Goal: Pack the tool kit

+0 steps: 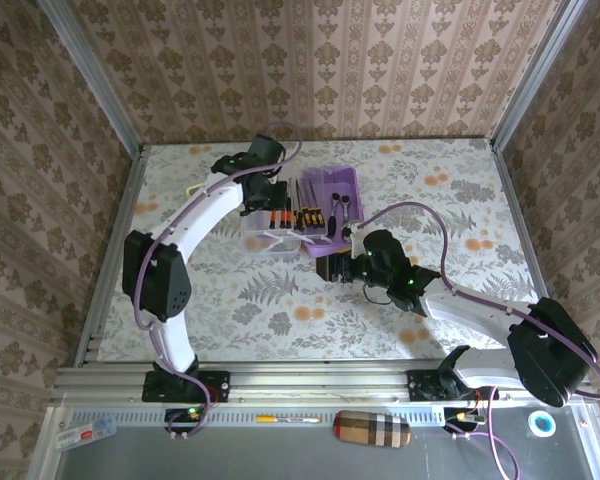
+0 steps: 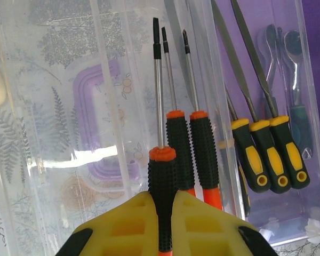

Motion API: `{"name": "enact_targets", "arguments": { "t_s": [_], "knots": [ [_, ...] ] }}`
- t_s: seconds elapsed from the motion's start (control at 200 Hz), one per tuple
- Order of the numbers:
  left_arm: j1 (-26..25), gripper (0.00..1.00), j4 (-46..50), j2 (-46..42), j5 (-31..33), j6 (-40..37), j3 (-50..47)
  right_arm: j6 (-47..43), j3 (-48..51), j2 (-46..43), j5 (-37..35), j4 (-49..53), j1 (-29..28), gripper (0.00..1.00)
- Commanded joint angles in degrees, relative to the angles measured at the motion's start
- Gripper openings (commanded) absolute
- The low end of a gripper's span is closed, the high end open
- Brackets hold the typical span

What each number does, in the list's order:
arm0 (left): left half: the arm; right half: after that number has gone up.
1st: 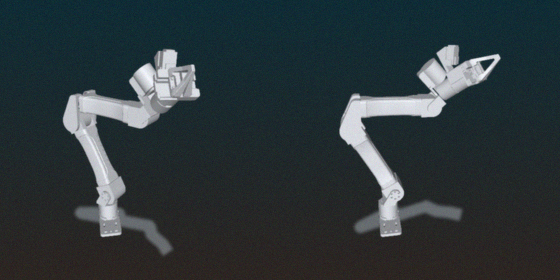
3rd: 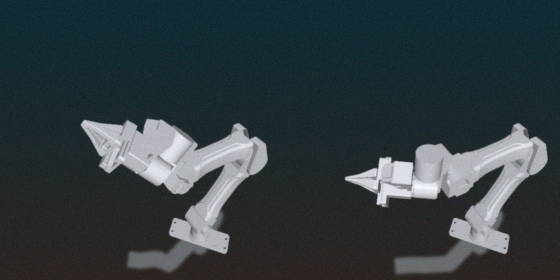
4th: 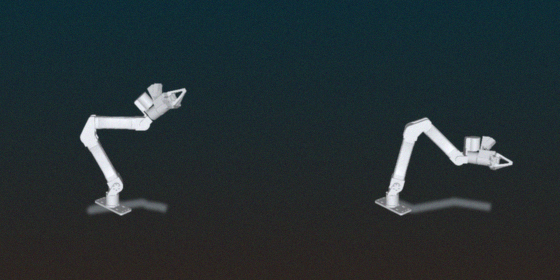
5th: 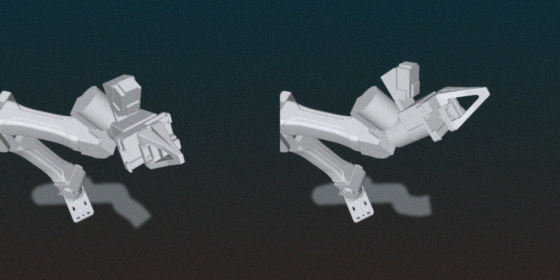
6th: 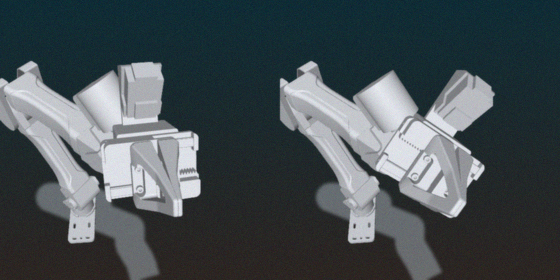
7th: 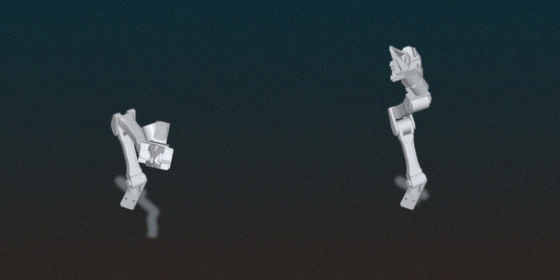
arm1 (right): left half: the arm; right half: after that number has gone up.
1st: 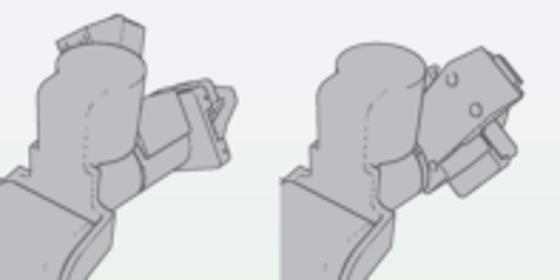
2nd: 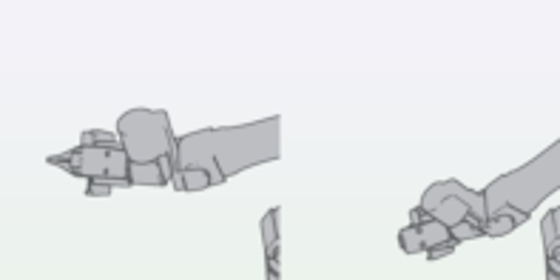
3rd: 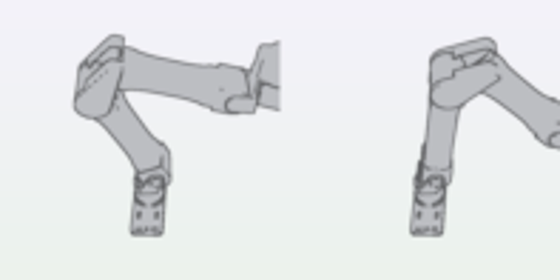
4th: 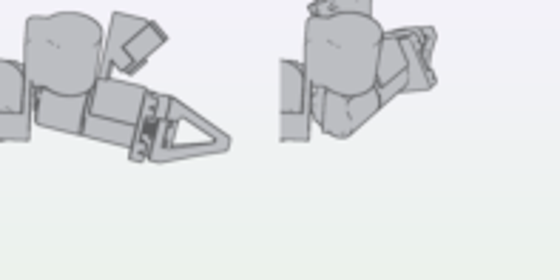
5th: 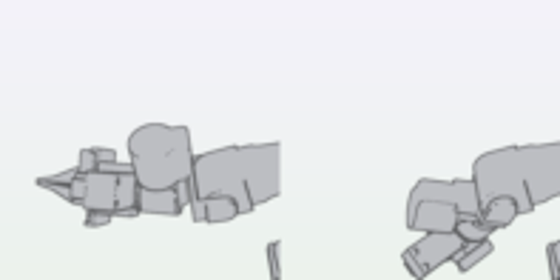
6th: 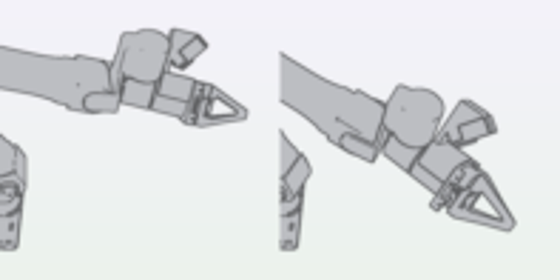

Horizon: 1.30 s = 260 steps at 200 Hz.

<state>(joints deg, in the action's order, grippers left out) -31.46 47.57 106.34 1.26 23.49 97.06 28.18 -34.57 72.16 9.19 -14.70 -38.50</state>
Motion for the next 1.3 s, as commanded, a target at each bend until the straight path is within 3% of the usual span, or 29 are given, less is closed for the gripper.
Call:
{"name": "enact_targets", "arguments": {
  "t_s": [0.0,0.49,0.92,1.295],
  "knots": [
    [0.0,0.11,0.9,1.2,-0.3,-1.2,2.9,-1.5,-0.5,0.4,-1.5,0.8,0.1,0.72],
    [0.6,0.11,0.9,4.5,-0.6,1.2,2.9,-1.4,-0.4,0.2,-1.6,0.9,0.1,0.72],
    [0.6,0.24,1.9,4.4,0.3,1.9,3.0,-1.3,-0.4,0.3,-1.5,0.7,0.0,0.72],
    [0.6,0.26,2.9,2.9,-0.5,0.9,5.2,-1.3,-0.4,0.3,-1.5,0.8,0.0,0.72]
  ]
}}
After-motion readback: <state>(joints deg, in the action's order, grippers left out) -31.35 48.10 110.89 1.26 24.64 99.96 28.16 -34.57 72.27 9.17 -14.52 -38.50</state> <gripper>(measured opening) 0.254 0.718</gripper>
